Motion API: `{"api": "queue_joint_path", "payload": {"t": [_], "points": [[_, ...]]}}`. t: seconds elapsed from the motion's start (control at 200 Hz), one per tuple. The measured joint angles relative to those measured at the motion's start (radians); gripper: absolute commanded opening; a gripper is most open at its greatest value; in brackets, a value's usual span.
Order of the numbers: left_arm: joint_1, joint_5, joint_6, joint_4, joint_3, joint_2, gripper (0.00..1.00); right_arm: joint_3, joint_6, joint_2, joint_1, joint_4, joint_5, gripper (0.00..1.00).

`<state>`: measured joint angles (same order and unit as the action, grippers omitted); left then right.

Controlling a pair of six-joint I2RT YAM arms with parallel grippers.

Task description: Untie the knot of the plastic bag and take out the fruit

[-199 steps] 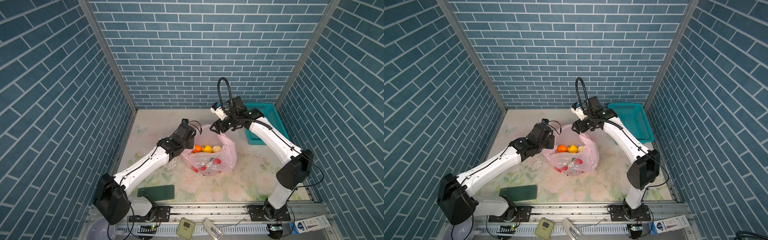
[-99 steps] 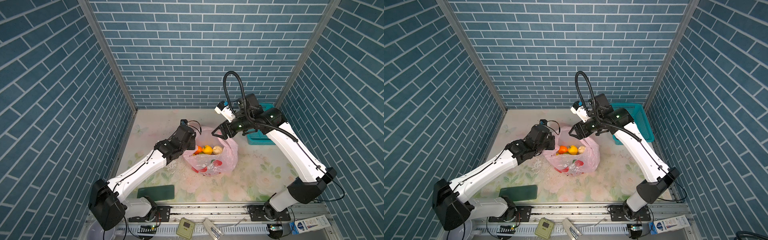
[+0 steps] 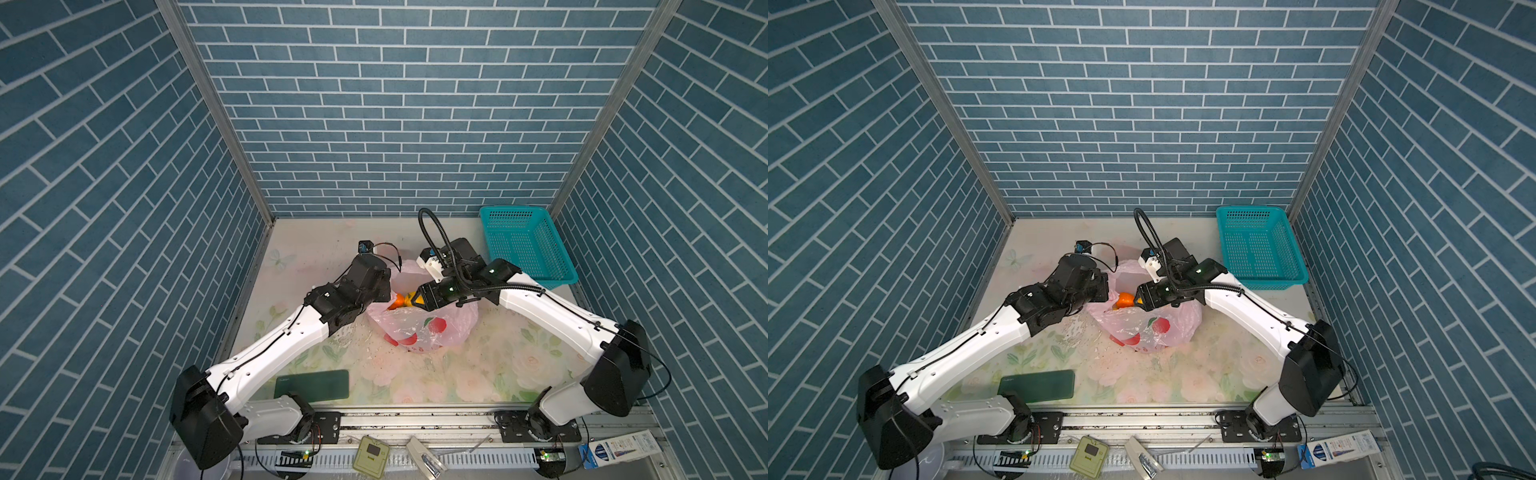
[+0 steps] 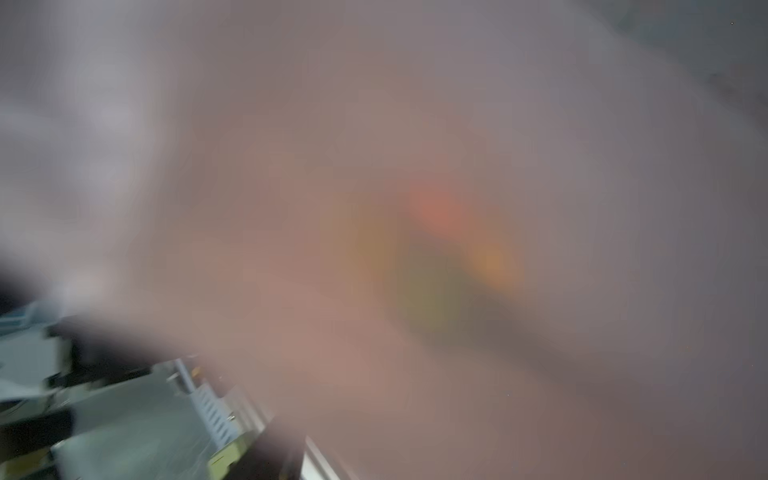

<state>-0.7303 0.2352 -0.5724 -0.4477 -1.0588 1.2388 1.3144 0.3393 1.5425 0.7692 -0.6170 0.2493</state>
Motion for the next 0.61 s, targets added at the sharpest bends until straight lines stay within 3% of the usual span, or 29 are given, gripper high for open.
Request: {"api": "queue_joint_path", "payload": {"t": [0.155, 0.305, 0.475, 0.605], "points": [[-0.037, 0.027, -0.02, 0.01, 0.039, 0.0, 0.0, -0.003, -0.006, 0.082, -0.014, 0.062, -0.304, 0.73], [-0.072, 0.043, -0.052, 0.031, 0.072, 0.001, 0.0, -0.003, -0.049, 0.136, -0.111, 0.075, -0.443, 0.74], [-0.115, 0.056, -0.087, 0.056, 0.079, 0.031, 0.0, -0.002, -0.112, 0.161, -0.212, 0.061, -0.481, 0.73], [-0.134, 0.072, -0.103, 0.053, 0.076, 0.051, 0.0, -0.001, -0.122, 0.149, -0.206, 0.034, -0.387, 0.72]]}}
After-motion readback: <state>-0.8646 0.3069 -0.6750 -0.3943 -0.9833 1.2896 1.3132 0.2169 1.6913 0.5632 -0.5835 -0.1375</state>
